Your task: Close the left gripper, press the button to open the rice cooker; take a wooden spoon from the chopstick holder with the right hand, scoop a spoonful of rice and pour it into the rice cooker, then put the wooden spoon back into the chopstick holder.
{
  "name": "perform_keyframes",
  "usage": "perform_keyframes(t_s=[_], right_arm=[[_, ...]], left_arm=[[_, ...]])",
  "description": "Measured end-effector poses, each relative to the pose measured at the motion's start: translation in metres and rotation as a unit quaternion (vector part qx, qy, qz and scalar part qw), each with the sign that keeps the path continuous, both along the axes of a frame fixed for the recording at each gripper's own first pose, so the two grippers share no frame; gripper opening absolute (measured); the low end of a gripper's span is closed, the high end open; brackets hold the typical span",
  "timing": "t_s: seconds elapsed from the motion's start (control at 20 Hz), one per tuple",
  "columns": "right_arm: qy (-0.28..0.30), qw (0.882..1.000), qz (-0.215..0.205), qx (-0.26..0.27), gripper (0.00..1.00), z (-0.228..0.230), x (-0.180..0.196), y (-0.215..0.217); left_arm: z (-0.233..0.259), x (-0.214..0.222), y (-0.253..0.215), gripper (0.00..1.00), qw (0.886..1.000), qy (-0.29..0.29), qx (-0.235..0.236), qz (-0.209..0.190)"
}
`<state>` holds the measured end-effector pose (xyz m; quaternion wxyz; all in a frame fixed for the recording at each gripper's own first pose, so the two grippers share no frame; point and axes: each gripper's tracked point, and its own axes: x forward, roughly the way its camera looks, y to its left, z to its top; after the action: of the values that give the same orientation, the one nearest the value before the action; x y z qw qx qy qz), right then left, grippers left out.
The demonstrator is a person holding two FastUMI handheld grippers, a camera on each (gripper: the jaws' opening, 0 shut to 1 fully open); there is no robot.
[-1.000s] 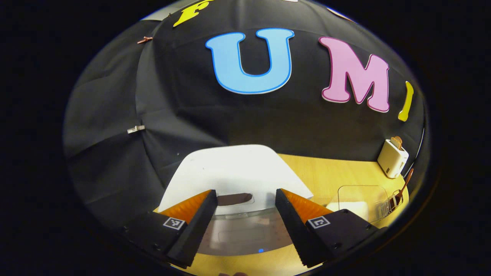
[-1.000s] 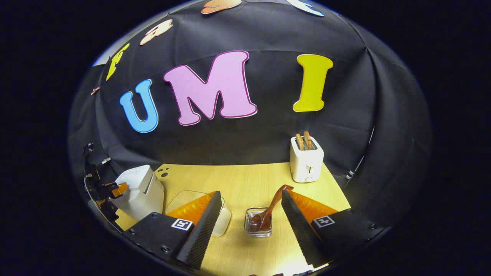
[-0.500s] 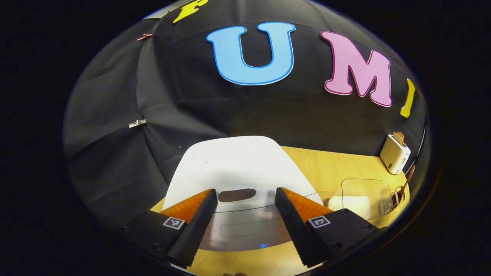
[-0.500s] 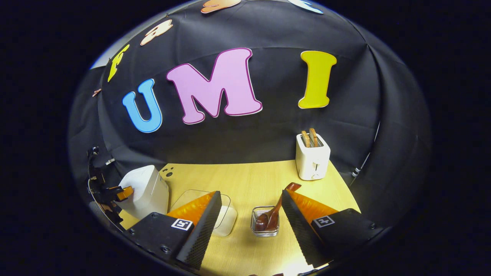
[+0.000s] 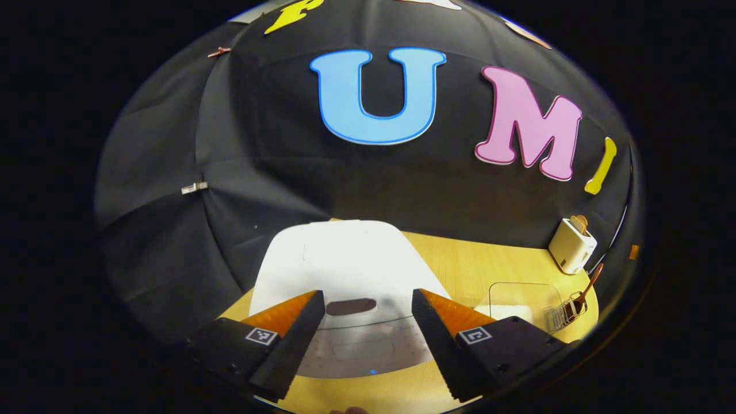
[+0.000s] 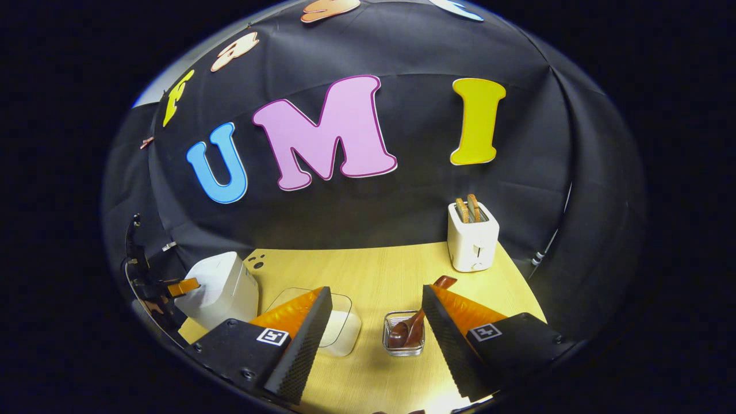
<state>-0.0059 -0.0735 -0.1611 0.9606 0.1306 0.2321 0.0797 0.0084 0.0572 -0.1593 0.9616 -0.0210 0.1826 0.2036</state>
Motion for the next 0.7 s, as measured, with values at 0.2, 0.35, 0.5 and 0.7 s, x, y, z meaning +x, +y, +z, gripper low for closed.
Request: perform_keyframes(t_s=[0.2,0.35,0.5,0.7], right_arm=[[-0.005,1.0,0.01,-0.005,0.98,0.008,-0.002,0.014],[-0.017,1.0,0.015,-0.006,0.98,0.02,0.0,0.029],[-0.029,0.999,0.017,-0.013,0.98,0.033,0.0,0.046],[-0.043,0.999,0.015,-0.025,0.98,0.047,-0.003,0.067]], left_arm=[[0.05,0.006,-0.024,0.97,0.998,-0.043,0.018,-0.05],[0.085,0.008,-0.036,0.97,0.994,-0.065,0.033,-0.083],[0.117,0.014,-0.055,0.98,0.987,-0.098,0.026,-0.122],[0.148,0.013,-0.07,0.98,0.975,-0.135,0.013,-0.174]])
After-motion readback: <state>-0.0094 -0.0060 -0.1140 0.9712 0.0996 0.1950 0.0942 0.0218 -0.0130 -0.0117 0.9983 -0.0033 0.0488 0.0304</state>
